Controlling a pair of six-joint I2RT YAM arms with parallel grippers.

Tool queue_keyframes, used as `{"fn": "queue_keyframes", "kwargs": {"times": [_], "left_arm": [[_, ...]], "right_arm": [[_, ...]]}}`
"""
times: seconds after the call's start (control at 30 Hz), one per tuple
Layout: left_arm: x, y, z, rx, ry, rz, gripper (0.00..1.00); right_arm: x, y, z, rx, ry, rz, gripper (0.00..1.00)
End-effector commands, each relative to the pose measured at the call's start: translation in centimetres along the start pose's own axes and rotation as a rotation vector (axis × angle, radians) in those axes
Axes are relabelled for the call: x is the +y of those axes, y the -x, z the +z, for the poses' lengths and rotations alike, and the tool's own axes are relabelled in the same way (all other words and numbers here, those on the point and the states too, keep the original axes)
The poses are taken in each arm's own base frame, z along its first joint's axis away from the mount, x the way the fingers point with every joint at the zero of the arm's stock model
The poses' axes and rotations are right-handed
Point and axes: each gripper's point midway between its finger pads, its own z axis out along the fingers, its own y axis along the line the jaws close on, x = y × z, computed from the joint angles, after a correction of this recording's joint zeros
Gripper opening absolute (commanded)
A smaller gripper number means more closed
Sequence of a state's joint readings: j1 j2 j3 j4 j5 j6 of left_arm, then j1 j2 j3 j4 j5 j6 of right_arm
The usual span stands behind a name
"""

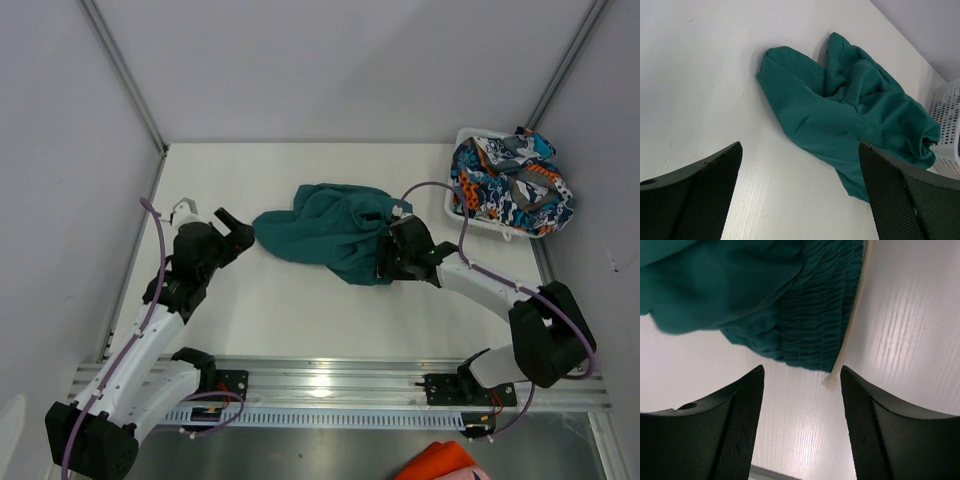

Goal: Fold and stack the shorts

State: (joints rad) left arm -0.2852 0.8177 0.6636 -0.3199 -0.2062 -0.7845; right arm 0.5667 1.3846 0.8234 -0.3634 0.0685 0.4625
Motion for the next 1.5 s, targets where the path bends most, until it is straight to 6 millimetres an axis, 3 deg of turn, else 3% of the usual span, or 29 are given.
{"fn": "queue_keyframes", "kwargs": {"times": [0.0,0.27,0.4,0.43,0.47,0.63,0.77,0.83,0.87,1.0,1.2,1.37,1.4,1.47], "left_arm": [[-0.8,0.7,-0.4,-0.029,-0.037,0.010,0.99],[-0.6,0.9,-0.7,-0.046,-0.038,0.019,0.99],[-0.6,0.3,-0.3,-0.027,-0.042,0.016,0.99],[-0.6,0.1,-0.1,-0.020,-0.041,0.015,0.99],[-0.5,-0.2,0.1,-0.011,-0.043,0.016,0.99],[-0.6,-2.1,1.7,0.063,-0.049,0.030,0.99],[-1.3,-3.9,2.9,0.131,-0.083,0.063,0.99],[-2.1,-5.1,3.2,0.183,-0.132,0.093,0.99],[-2.7,-5.7,3.7,0.210,-0.150,0.115,0.99],[-4.4,-8.3,4.4,0.324,-0.205,0.203,0.99],[-6.7,-10.0,4.6,0.346,-0.290,0.300,0.99],[-9.4,-11.0,4.0,0.353,-0.460,0.371,0.99],[-11.0,-11.2,3.3,0.348,-0.557,0.389,0.99],[-11.4,-11.9,2.9,0.339,-0.600,0.448,0.99]], "right_arm": [[1.1,0.9,1.9,-0.003,0.069,0.054,0.63],[1.7,0.6,4.1,0.036,0.091,0.056,0.55],[2.4,0.8,3.9,0.040,0.122,0.036,0.20],[2.8,1.3,3.5,0.027,0.138,0.033,0.03],[3.0,1.4,3.1,0.029,0.145,0.031,0.00],[5.4,4.5,-1.5,-0.038,0.237,0.016,0.00],[8.0,8.2,-8.3,-0.133,0.354,-0.010,0.00],[8.4,9.6,-10.6,-0.170,0.383,-0.016,0.00],[9.0,11.3,-12.5,-0.219,0.407,-0.023,0.00],[8.7,14.8,-14.6,-0.276,0.400,-0.040,0.00],[9.2,19.3,-16.5,-0.339,0.470,-0.016,0.00],[9.8,22.1,-17.8,-0.366,0.485,-0.025,0.00],[9.6,22.2,-17.7,-0.357,0.478,-0.023,0.00],[9.9,22.8,-17.9,-0.364,0.483,-0.033,0.00]]}}
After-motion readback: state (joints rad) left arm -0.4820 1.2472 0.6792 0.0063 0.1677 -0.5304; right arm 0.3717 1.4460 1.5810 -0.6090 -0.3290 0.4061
